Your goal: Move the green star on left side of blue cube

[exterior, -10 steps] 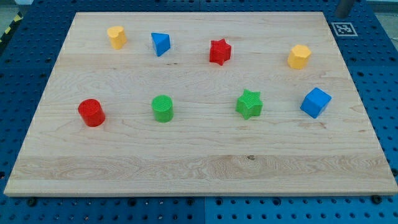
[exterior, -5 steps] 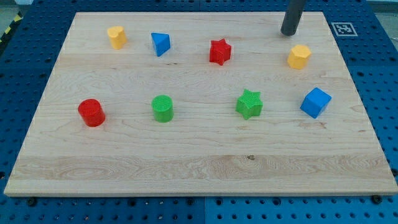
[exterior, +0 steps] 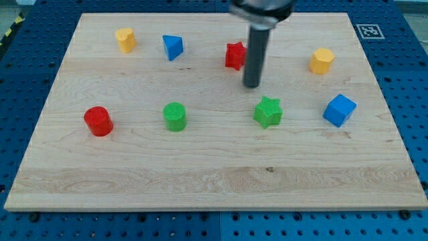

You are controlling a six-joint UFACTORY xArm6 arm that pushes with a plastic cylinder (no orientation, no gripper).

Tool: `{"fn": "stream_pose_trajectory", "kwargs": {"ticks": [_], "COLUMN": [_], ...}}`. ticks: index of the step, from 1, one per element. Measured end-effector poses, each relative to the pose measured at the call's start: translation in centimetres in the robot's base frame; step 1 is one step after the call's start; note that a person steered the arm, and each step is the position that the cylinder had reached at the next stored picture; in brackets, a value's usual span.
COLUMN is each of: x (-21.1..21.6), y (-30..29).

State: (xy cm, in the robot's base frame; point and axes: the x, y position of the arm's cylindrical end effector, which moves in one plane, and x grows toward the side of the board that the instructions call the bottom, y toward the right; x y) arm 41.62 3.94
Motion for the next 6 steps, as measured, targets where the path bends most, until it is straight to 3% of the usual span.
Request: {"fn": "stream_pose_trajectory", "kwargs": {"ticks": [1,2,4,6], "x": [2.3,4.6,5.3,10.6], "y": [-3.1,-2.4,6.7,3.6]}}
